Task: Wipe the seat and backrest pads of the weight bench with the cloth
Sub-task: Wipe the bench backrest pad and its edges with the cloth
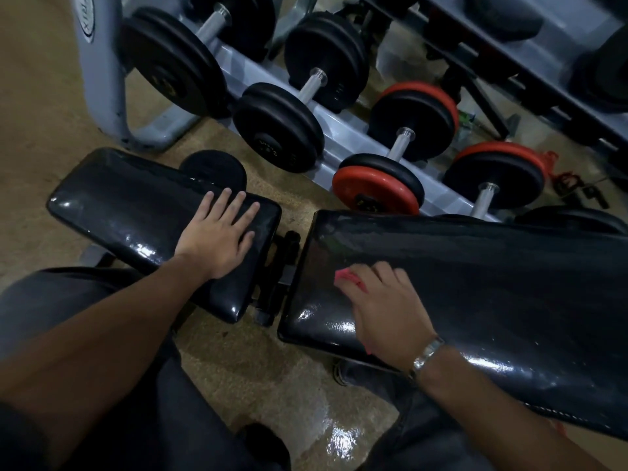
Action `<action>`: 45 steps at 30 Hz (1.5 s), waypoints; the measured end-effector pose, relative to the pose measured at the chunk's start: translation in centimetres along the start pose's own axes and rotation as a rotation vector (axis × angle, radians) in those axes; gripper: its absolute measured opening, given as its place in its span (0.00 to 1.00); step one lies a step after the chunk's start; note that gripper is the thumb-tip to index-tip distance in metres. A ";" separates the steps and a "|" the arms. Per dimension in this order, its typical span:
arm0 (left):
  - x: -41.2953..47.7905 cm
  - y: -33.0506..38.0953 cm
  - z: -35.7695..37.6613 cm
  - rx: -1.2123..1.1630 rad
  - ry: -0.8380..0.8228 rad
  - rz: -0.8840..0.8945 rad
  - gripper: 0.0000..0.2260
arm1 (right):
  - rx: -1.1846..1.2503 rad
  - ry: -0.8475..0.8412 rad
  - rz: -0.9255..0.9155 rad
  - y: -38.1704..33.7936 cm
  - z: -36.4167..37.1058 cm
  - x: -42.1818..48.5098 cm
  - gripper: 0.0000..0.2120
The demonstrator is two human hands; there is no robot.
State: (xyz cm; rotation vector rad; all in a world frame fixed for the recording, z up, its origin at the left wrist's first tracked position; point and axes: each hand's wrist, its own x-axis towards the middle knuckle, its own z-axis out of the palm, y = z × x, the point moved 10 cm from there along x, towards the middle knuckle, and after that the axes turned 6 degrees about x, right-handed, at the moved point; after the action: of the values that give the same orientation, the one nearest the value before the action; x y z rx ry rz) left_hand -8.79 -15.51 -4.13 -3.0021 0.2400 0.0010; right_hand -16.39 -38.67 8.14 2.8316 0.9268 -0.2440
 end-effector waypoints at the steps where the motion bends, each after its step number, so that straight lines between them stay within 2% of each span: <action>1: 0.0 0.0 0.0 -0.003 0.000 0.001 0.30 | -0.001 -0.003 -0.030 -0.8 0.5 -0.2 0.25; 5: -0.1 -0.1 -0.3 -0.007 0.001 0.003 0.29 | 0.034 -0.046 -0.248 -2.1 0.3 -1.5 0.25; 7: -0.1 -0.1 -0.4 -0.005 0.004 0.001 0.29 | -0.030 -0.049 -0.184 -0.1 -0.2 -0.2 0.25; 10: -0.1 -0.1 -0.4 -0.005 0.006 -0.001 0.29 | -0.049 0.000 0.028 2.3 -0.5 2.4 0.23; 11: -0.1 -0.1 -0.5 -0.008 0.008 -0.002 0.29 | -0.041 0.005 0.035 2.0 -0.2 2.7 0.24; 14: -0.2 0.0 -0.6 -0.013 0.005 0.000 0.29 | 0.023 0.015 -0.132 -0.2 0.2 1.7 0.24; 16: -0.2 0.0 -0.6 -0.009 0.004 0.001 0.29 | 0.043 0.032 -0.174 0.4 -0.6 1.6 0.22; 21: -0.1 -0.1 -0.5 -0.015 0.004 -0.005 0.29 | -0.014 0.076 0.098 4.2 -0.8 5.1 0.22; 26: -0.1 0.0 -0.4 -0.017 0.001 -0.006 0.29 | -0.003 0.076 -0.122 2.5 -0.7 5.2 0.21; 28: -0.1 0.0 -0.3 -0.012 -0.004 -0.010 0.29 | -0.021 0.044 -0.042 4.5 -1.0 6.6 0.19; 31: 0.0 -0.1 -0.4 -0.013 -0.004 -0.012 0.29 | -0.025 0.090 0.134 6.6 -0.9 8.7 0.18; 36: -0.1 -0.1 -0.3 -0.020 -0.007 -0.014 0.29 | 0.043 0.052 -0.051 4.7 -0.4 9.0 0.20; 41: 0.0 -0.1 -0.3 -0.016 -0.013 -0.017 0.29 | 0.062 0.059 0.164 8.7 -0.9 11.1 0.17; 43: -0.1 -0.1 -0.4 -0.020 -0.013 -0.021 0.29 | 0.078 0.046 0.143 7.4 -0.4 11.6 0.20; 45: -0.1 -0.1 -0.5 -0.024 -0.014 -0.019 0.29 | 0.149 0.015 0.035 5.7 -0.1 11.5 0.20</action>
State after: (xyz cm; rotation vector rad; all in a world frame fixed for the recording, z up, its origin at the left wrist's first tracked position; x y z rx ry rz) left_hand -8.90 -15.49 -3.62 -3.0267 0.2115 0.0224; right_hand -3.81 -36.61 6.43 2.9867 0.8964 -0.2993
